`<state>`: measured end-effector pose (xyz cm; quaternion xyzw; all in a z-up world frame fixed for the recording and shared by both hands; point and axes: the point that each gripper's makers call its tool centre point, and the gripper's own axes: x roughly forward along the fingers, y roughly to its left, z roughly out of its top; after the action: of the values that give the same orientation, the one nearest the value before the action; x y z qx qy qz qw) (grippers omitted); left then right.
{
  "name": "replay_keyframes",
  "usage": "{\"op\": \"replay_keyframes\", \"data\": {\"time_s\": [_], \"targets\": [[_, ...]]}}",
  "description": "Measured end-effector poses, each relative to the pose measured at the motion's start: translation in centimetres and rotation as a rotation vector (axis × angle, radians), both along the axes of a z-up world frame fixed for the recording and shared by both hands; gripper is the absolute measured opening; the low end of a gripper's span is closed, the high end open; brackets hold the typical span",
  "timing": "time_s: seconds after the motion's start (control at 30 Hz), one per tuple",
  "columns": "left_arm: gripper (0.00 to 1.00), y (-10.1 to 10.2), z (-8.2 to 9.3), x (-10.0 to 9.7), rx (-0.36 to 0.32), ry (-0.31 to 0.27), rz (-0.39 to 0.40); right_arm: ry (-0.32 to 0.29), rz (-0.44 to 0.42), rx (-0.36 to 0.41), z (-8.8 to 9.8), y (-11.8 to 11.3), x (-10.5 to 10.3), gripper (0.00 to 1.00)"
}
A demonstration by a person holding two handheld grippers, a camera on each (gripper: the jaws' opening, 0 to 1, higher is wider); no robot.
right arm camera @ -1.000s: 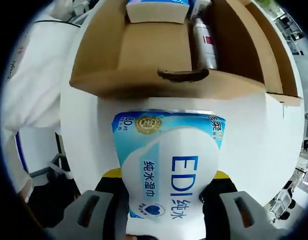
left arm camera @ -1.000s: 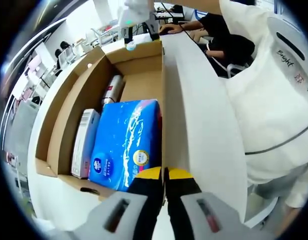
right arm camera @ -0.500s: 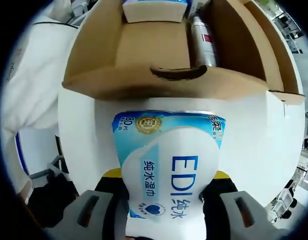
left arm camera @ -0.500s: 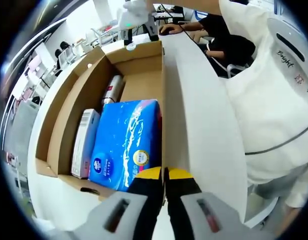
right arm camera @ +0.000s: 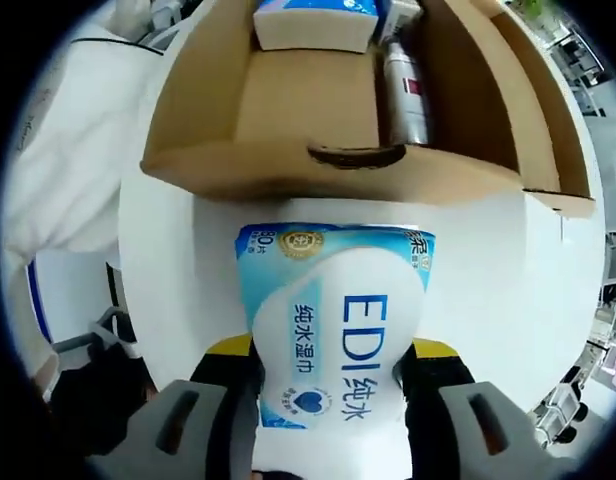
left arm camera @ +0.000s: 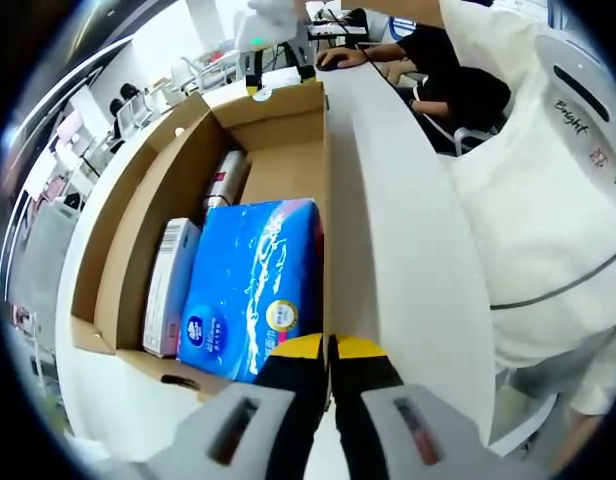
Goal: Operate the shoe box by opening the lid, removing the specified soft item, and placing it in the target area until the item is outside and the box remains undamaged.
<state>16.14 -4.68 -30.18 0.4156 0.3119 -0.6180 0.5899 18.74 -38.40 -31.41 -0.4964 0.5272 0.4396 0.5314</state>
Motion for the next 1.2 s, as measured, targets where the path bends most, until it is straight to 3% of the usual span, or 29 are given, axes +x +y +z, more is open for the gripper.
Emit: {"op": "replay_keyframes", "data": {"time_s": [0.37, 0.83, 1.2], "targets": [[0.01, -0.1, -0.1, 0.0, -0.003, 0.000, 0.001, -0.050, -0.003, 0.038, 2.7, 0.3, -0.6, 0.51], [0.01, -0.2, -0.1, 0.0, -0.003, -0.001, 0.002, -0.164, -0.046, 0.207, 7.4, 2.6, -0.1, 0.46], [0.01, -0.2, -0.1, 0.0, -0.002, -0.001, 0.002, -0.234, -0.072, 0.320, 9.0, 3.5, 0.7, 0.44]]}}
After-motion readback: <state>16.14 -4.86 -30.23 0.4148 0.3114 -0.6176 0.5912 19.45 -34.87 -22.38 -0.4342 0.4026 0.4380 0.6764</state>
